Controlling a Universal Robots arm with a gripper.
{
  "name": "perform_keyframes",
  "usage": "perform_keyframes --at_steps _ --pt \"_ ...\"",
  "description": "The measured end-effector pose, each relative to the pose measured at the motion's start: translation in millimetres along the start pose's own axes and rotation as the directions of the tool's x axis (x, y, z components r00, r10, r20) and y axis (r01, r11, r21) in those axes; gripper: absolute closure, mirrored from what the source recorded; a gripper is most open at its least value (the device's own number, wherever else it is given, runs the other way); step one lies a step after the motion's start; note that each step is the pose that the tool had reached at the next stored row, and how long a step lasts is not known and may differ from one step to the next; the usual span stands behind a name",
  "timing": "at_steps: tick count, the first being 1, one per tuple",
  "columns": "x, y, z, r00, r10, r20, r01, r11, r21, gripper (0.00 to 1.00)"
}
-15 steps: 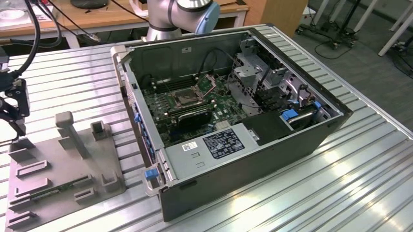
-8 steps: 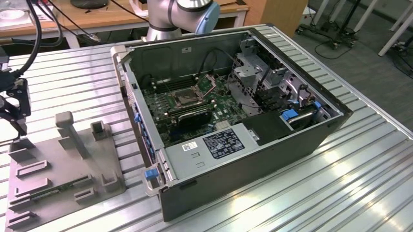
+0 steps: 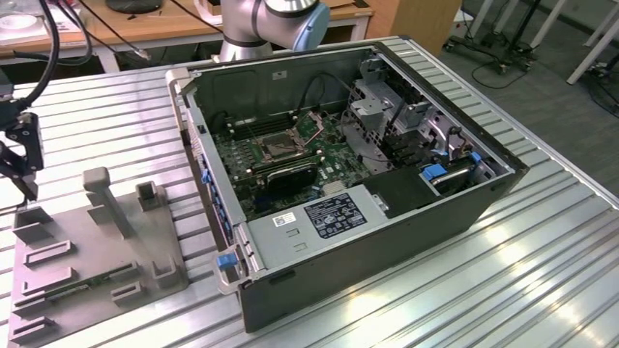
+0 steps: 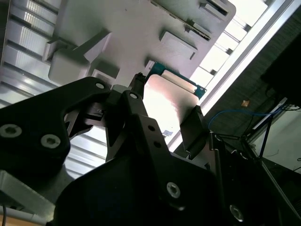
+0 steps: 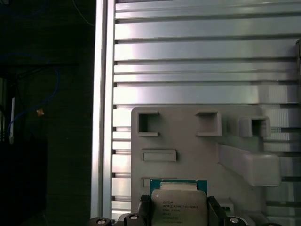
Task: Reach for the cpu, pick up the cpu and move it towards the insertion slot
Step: 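Pick up the cpu and move it towards the insertion slot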
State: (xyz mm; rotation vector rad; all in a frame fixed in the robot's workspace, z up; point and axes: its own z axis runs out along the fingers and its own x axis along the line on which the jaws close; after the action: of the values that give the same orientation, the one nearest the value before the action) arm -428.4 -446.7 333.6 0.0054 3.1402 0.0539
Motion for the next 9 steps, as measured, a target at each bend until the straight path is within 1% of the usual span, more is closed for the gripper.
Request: perform_keyframes --at_steps 7,9 --pt "0.0 0.3 -9.0 1.0000 0.000 0.0000 0.000 1.0000 0.0003 0.45" --pt "-0.1 0.4 -9.7 1.0000 0.000 0.0002 0.000 1.0000 0.0002 0.45"
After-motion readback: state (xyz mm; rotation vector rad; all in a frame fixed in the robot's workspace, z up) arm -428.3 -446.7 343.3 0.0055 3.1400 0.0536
